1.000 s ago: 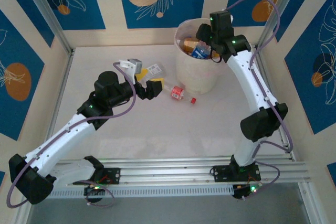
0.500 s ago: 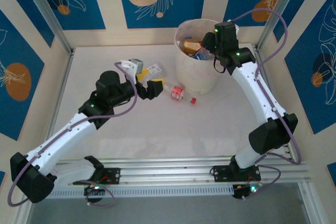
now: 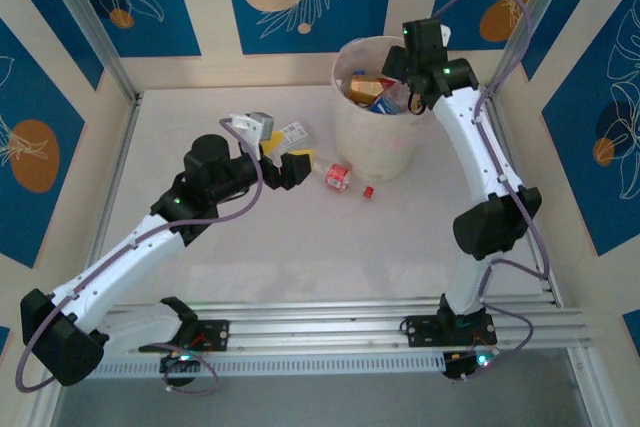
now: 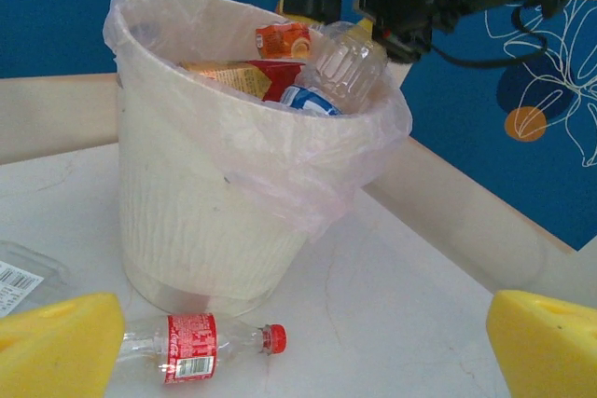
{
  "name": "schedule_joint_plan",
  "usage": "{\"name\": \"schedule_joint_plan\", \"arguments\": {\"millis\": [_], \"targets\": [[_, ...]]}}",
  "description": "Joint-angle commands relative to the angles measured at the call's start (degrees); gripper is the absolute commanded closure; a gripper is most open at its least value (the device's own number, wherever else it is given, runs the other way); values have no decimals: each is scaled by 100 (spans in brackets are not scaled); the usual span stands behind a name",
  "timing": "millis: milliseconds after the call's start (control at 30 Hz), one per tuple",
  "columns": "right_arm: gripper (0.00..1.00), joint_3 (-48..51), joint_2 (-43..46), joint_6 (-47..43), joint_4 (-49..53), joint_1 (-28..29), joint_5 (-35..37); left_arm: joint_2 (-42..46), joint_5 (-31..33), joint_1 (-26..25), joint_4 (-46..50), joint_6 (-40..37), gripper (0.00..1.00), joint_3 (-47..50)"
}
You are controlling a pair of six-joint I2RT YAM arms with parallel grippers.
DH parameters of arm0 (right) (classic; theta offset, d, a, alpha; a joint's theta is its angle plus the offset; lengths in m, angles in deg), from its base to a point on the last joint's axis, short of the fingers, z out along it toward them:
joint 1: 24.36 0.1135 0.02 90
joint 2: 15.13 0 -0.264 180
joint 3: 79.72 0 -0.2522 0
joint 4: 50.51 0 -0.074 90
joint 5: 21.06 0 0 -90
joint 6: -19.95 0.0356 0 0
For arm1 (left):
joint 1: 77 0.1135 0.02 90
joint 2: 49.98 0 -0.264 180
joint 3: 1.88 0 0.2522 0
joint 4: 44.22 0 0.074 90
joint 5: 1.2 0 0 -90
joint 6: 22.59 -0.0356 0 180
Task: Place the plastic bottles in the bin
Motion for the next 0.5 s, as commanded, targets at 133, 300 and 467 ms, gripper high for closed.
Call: {"name": "schedule_joint_plan", "arguments": {"millis": [133,300,467], "targets": [[16,-1043,88,-559,864,93,-126,60,256,-51,91,118,1,-55],[32,-280,697,-232,976,147,-637,12,474,-54,270,126,0,-120],[45,698,1286,123,950,137,-1063,-167,904,-47,685,237,0,-322]]}}
